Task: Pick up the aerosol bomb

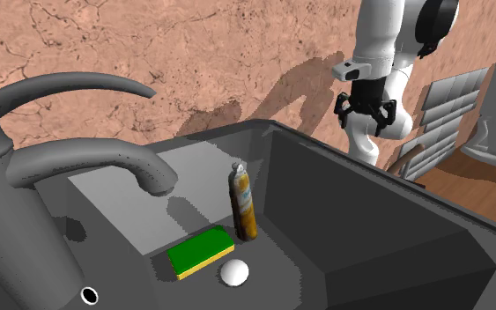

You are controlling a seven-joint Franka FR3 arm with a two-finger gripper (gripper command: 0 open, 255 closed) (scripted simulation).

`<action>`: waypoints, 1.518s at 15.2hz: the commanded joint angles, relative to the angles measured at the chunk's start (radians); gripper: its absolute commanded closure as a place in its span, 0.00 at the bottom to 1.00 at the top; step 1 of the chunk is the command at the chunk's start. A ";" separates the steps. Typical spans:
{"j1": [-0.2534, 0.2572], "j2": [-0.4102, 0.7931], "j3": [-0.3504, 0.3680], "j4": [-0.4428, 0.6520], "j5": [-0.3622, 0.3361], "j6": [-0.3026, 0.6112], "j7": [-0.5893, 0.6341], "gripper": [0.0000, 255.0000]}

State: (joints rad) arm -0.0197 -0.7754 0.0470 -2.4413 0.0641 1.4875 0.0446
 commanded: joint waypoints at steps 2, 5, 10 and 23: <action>-0.009 0.039 0.005 0.022 0.003 0.022 0.021 0.00; -0.035 0.155 0.018 0.093 0.008 0.079 0.083 0.00; -0.076 0.342 0.030 0.230 0.006 0.148 0.187 0.00; -0.155 0.795 0.010 0.696 -0.032 0.189 0.441 0.00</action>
State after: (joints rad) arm -0.1707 -0.0188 0.0590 -1.7908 0.0350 1.6785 0.4624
